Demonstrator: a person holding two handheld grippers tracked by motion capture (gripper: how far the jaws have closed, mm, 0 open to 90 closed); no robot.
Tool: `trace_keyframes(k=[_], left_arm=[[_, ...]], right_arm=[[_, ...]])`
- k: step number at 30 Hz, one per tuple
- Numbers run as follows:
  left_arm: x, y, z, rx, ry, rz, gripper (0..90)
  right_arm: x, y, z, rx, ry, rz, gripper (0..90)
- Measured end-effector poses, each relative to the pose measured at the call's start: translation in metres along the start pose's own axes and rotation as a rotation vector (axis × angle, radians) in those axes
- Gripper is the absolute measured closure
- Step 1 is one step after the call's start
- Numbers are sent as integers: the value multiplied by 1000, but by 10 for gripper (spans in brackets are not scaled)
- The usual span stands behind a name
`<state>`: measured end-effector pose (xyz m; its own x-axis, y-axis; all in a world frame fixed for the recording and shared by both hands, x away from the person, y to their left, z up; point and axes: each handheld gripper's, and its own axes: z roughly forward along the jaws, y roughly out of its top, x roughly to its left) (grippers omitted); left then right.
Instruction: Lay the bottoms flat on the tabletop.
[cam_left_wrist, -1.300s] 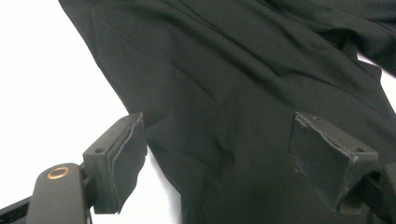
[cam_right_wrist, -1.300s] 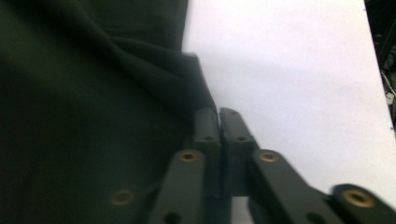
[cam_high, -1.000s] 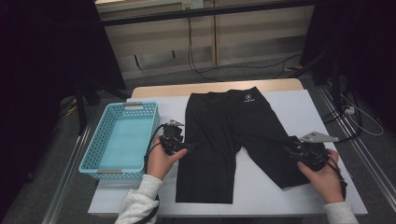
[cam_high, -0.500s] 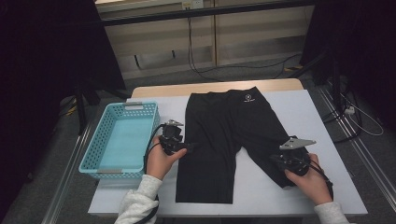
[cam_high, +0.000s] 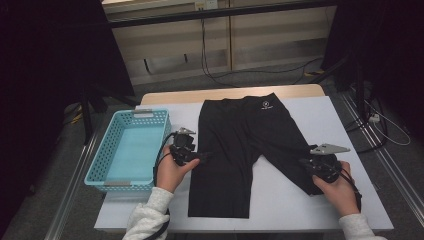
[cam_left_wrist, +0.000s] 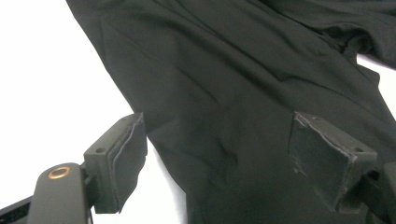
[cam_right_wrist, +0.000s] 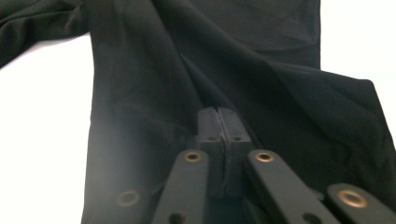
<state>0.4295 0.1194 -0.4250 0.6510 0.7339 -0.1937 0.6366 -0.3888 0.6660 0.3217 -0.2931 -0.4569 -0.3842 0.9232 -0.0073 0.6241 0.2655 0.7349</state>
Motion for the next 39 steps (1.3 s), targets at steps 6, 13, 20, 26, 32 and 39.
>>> trace_keyframes(k=[6,13,20,26,32,39], left_arm=[[0,1,-1,-2,-2,2,197],[0,1,-2,-7,-4,0,196],[1,1,-3,-9,-4,-4,196],[0,0,-1,-4,-6,-6,196],[1,1,-3,-3,-6,-3,196],[2,1,-4,-8,-10,-8,196]], right_arm=[[12,3,-9,-14,-22,-53,733],[41,12,-19,-51,117,-101,730],[62,7,2,48,129,-186,746],[55,7,1,65,113,-183,884],[61,9,-4,74,148,-173,893],[84,15,-11,60,237,-150,893]])
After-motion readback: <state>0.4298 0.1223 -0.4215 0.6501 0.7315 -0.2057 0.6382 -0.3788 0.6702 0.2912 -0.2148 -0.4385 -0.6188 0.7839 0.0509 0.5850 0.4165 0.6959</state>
